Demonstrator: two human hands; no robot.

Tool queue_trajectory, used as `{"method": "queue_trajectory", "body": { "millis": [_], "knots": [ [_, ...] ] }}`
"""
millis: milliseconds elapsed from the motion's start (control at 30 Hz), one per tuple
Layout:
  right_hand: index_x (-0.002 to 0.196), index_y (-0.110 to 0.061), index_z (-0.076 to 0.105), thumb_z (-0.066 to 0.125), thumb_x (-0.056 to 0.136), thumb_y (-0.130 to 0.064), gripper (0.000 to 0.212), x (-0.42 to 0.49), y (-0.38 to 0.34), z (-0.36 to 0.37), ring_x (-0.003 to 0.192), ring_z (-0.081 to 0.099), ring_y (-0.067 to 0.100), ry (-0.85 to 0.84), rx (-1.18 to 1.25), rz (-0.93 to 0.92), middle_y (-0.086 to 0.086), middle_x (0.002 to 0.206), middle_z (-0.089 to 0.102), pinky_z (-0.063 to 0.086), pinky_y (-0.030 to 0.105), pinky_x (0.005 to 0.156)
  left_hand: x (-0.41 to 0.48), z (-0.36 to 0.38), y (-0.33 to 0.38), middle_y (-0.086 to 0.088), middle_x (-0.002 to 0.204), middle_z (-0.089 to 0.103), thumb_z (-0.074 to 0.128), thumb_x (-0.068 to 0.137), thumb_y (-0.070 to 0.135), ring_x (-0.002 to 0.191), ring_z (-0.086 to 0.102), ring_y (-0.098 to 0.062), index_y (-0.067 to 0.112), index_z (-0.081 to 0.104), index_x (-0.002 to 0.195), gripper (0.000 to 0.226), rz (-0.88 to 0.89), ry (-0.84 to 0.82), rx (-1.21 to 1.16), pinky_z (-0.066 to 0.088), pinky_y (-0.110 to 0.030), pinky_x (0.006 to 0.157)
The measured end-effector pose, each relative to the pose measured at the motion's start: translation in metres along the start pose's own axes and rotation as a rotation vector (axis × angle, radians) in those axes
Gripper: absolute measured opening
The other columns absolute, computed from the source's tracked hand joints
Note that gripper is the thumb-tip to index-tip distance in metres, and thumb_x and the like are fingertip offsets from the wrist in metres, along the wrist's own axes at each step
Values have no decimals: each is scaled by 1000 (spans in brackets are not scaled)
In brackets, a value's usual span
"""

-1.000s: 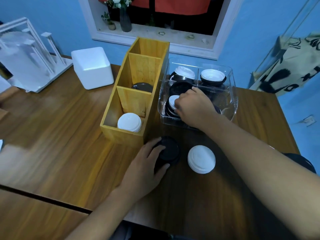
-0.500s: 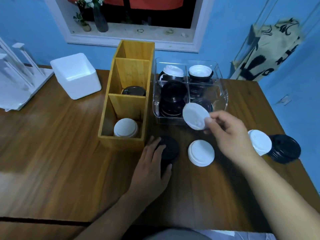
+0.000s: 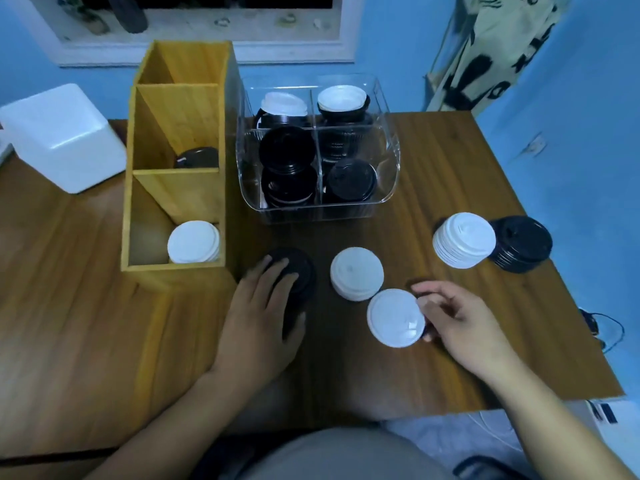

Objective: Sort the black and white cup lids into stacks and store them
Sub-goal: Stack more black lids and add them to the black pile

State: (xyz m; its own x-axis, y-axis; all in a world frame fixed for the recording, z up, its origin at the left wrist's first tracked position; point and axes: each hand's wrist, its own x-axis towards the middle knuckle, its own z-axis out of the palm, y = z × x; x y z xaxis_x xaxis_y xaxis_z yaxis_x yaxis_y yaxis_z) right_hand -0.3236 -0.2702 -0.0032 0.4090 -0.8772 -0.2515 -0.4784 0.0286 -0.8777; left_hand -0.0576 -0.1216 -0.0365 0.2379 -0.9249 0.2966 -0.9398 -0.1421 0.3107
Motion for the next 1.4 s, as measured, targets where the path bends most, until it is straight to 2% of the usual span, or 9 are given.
{"method": "queue_trajectory", "body": {
  "millis": [100, 300, 500, 600, 667, 733, 967, 1133, 1400],
  "knots": [
    [112, -28, 71, 59, 99, -26, 18, -3, 1, -4, 88, 65, 6, 110, -348, -218, -15, 100, 69, 47, 18, 79, 1, -1, 2, -12, 153, 46, 65, 91, 32, 151, 30, -30, 4, 58, 137, 54, 4, -8, -20, 29, -48, 122],
    [138, -36, 50, 60, 77, -76, 74, -14, -6, 7, 113, 45, 9, -31, -803, -282, -15, 124, 48, 50, 28, 80, 2, -3, 5, -11, 154, 44, 65, 92, 29, 153, 25, -27, 4, 56, 139, 55, -6, -23, -49, 26, -44, 124],
    [152, -43, 33, 78, 81, -17, 87, -9, -7, -22, 145, 22, -4, -429, -495, -321, -29, 151, 33, 29, 28, 118, 2, -4, 6, -11, 155, 42, 67, 92, 27, 154, 23, -26, 4, 54, 141, 56, -10, -42, -56, 27, -46, 123],
    [147, -42, 37, 79, 77, -40, 81, -16, -10, -21, 138, 26, -6, -253, -532, -309, -29, 146, 34, 35, 27, 112, 1, -4, 6, -10, 156, 41, 68, 92, 27, 155, 21, -25, 5, 53, 142, 57, -13, -50, -57, 26, -45, 124],
    [145, -35, 39, 69, 70, -72, 89, -23, -9, -9, 125, 37, 8, -68, -719, -302, -17, 136, 41, 45, 32, 98, 1, -4, 5, -11, 157, 41, 67, 92, 28, 155, 21, -25, 5, 53, 142, 57, -3, -40, -60, 24, -43, 124],
    [145, -29, 41, 63, 68, -80, 96, -27, -2, 4, 115, 43, 15, -21, -795, -329, -9, 127, 45, 50, 36, 89, 2, -3, 5, -11, 156, 41, 66, 92, 28, 154, 22, -25, 4, 54, 142, 56, 4, -26, -70, 25, -44, 124],
    [144, -35, 45, 89, 72, -30, 85, -21, 0, -8, 137, 37, 2, -268, -489, -481, -26, 142, 46, 34, 19, 111, 3, -3, 2, -10, 155, 42, 75, 89, 26, 154, 22, -26, 5, 55, 140, 59, 12, -14, -110, 27, -48, 123],
    [150, -32, 43, 89, 75, -27, 88, 8, -25, -21, 141, 35, -3, -356, -514, -539, -23, 150, 43, 22, 9, 113, 18, -5, 9, -5, 152, 47, 78, 82, 41, 151, 28, -25, 10, 55, 141, 70, 39, -28, -46, 27, -48, 123],
    [154, -26, 37, 81, 82, -19, 85, 70, -54, -2, 143, 34, 1, -415, -675, -683, -10, 156, 40, 25, 16, 117, 56, 7, 26, -2, 150, 52, 66, 80, 70, 148, 35, -21, 16, 40, 152, 94, 164, -143, 32, 14, -52, 126]
  ]
}}
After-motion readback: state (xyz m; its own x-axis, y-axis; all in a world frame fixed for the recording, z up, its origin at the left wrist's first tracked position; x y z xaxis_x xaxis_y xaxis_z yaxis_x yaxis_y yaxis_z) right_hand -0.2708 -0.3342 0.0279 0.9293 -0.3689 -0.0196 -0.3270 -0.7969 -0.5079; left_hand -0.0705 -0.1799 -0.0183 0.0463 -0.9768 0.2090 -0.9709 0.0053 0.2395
